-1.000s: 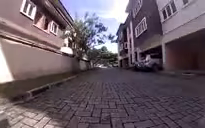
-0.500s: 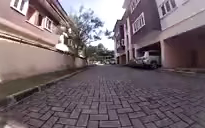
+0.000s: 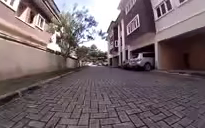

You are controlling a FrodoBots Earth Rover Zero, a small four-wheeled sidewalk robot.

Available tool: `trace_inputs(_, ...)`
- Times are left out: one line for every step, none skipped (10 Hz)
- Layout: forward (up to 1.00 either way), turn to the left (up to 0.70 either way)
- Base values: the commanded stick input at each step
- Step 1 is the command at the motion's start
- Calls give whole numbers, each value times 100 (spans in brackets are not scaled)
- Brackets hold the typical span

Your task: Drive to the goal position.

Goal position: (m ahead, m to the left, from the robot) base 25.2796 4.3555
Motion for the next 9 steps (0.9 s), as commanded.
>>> trace_inputs(69,3)
trace_inputs(69,3)
trace_inputs(69,3)
trace_inputs(69,3)
trace_inputs(69,3)
trace_inputs(69,3)
trace_inputs(69,3)
trace_inputs(69,3)
trace_inputs(69,3)
